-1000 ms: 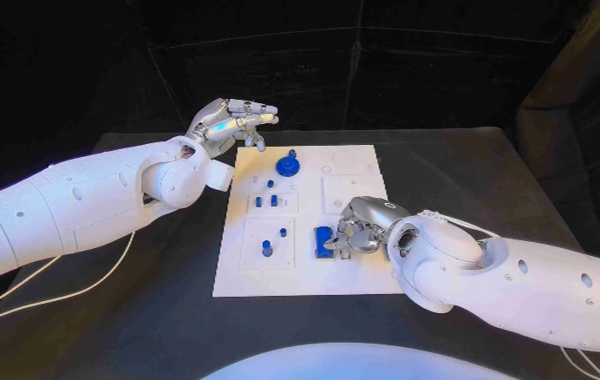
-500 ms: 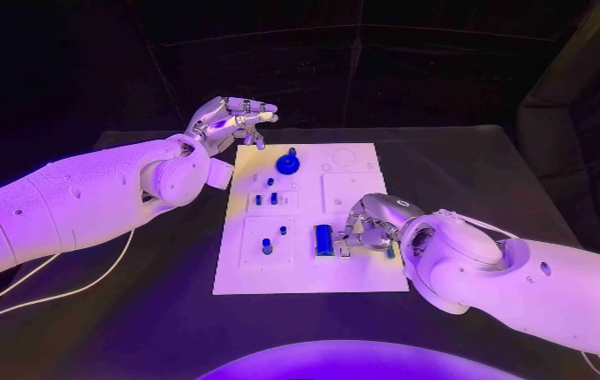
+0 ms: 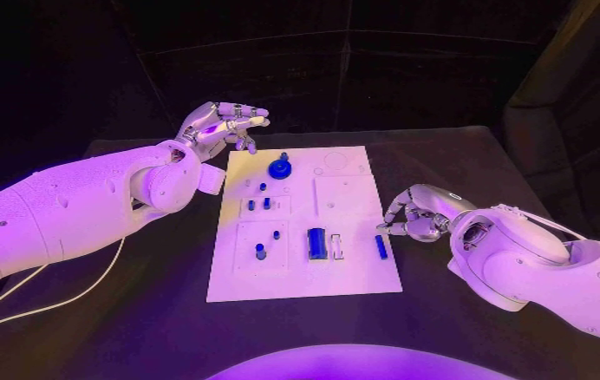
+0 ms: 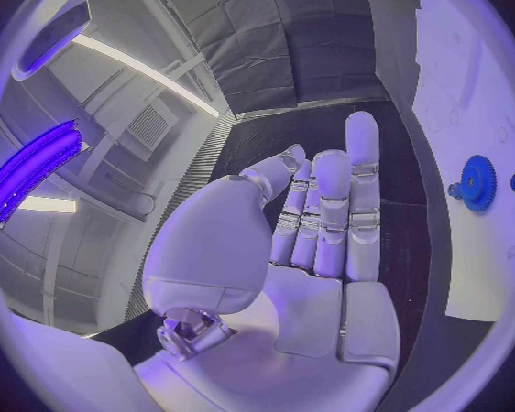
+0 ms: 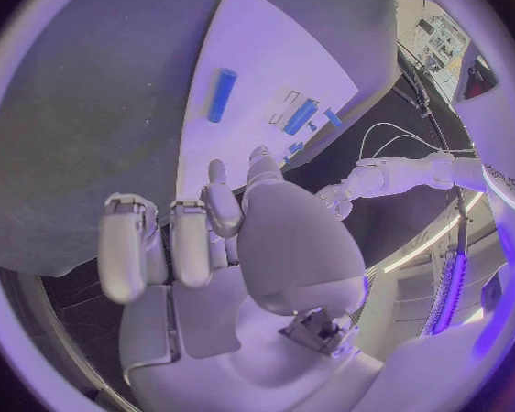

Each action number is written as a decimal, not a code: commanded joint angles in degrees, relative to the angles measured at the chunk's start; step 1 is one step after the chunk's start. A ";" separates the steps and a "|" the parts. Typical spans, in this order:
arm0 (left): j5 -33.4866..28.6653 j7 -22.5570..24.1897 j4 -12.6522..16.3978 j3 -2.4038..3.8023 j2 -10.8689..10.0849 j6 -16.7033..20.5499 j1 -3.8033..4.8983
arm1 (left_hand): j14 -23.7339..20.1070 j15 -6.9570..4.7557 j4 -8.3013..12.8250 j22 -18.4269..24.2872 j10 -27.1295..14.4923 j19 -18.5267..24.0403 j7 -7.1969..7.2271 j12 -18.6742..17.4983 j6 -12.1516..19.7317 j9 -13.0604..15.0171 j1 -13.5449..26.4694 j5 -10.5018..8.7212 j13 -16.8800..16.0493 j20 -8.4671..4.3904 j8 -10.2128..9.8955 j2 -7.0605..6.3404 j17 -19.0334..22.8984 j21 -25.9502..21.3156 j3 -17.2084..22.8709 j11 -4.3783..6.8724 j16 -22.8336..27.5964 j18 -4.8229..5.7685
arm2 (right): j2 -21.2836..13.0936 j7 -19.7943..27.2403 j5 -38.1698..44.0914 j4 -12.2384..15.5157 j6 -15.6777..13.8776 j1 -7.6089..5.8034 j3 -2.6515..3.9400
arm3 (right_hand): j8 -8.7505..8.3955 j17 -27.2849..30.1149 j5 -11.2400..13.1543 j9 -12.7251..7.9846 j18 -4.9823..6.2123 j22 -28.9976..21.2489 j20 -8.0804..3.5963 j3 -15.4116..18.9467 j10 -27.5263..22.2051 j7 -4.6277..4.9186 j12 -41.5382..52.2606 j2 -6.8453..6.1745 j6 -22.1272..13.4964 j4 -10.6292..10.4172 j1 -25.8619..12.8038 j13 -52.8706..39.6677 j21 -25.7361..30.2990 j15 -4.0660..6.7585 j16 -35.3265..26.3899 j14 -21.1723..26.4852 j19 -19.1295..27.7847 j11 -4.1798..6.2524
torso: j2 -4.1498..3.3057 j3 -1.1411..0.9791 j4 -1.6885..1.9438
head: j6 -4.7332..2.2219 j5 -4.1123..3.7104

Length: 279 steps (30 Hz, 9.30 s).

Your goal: Assemble the parts on the task board

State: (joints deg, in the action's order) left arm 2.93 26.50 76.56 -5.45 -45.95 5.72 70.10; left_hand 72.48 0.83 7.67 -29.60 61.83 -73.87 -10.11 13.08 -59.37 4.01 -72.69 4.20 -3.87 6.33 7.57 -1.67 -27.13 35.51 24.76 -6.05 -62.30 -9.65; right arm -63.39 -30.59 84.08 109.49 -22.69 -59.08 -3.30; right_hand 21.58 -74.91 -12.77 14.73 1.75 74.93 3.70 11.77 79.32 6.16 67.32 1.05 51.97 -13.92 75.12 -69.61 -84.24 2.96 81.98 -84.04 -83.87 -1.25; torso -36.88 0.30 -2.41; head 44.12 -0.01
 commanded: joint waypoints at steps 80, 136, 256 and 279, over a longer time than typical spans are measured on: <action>-0.15 -0.15 0.15 -0.06 -0.19 -1.01 0.00 | -0.54 -0.08 0.32 0.13 -0.73 0.25 -0.12 0.51 0.45 -0.06 0.17 0.35 0.08 -0.17 0.41 0.20 0.16 -0.46 0.51 0.00 0.08 -0.77 | 6.31 -2.45 -2.39 -1.53 2.23 1.50 -0.05 | -1.74 -0.61 -5.68 1.66 0.41 7.92 -0.95 -8.59 0.16 -1.60 -0.99 0.89 5.27 2.24 9.26 -0.80 0.35 0.79 -0.69 -3.23 -0.31 1.28 | -0.05 0.02 0.05 | 0.23 0.11; -0.15 0.02 0.54 -0.07 -0.28 -1.05 0.01 | -0.56 -0.08 0.40 0.14 -0.78 0.24 -0.15 0.62 0.49 -0.05 0.18 0.33 0.08 -0.17 0.52 0.21 0.19 -0.48 0.64 -0.03 0.04 -0.76 | 15.33 -4.83 -3.74 -5.99 7.30 1.51 -0.05 | -1.92 -1.91 -11.11 3.06 0.24 8.69 -1.84 -9.14 1.69 -3.20 -0.28 -2.50 11.16 -2.71 -1.24 -1.75 -0.14 1.76 -0.01 -3.46 -0.84 2.50 | -0.08 0.01 -0.03 | 0.46 0.43; -0.15 -0.41 -0.11 -0.10 0.29 -1.51 0.01 | -0.59 -0.04 0.37 0.17 -0.89 0.23 -0.17 0.76 0.58 -0.05 0.39 0.32 0.08 -0.15 0.66 0.22 0.25 -0.52 0.72 -0.05 0.00 -0.75 | 16.24 -1.57 -1.48 -10.86 7.14 0.71 0.04 | 1.02 -0.95 -0.99 7.27 0.49 8.12 -2.28 0.89 1.87 -4.02 -0.67 2.35 10.59 1.74 4.59 -2.25 0.94 2.31 -1.16 -3.33 -0.28 3.17 | 0.08 0.08 0.21 | 0.92 0.57; -3.77 2.53 -2.85 -0.13 1.67 -2.44 -0.27 | -7.85 0.85 -0.42 2.29 -1.49 5.57 -0.47 2.00 1.17 -0.04 2.45 -0.86 0.05 0.70 1.79 -1.03 5.32 -4.70 -2.01 -0.45 5.62 -0.68 | 14.50 40.71 -51.17 -21.24 2.03 -3.14 0.11 | -5.29 42.71 -0.72 3.83 8.59 -29.94 2.77 3.23 -20.97 3.20 -42.25 4.59 -1.90 2.49 11.63 32.14 44.95 -3.61 -47.69 12.15 27.04 -3.02 | 2.58 0.89 0.22 | -3.08 -0.24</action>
State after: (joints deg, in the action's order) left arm 1.45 27.10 74.12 -5.61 -44.43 4.28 69.76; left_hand 65.23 1.75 7.22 -27.49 60.58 -68.72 -10.52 14.90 -58.53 4.01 -70.49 3.49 -3.87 6.97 9.17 -2.50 -22.02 31.13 22.96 -6.45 -57.11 -9.62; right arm -49.23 -0.60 49.06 89.30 -23.05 -61.95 -3.23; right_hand 16.54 -32.90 -13.79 18.74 9.82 45.83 6.38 14.79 58.57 9.03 26.22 5.60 50.08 -11.39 86.29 -38.65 -40.39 -0.50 35.63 -72.26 -57.19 -4.13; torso -35.40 0.92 -2.31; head 41.69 -0.18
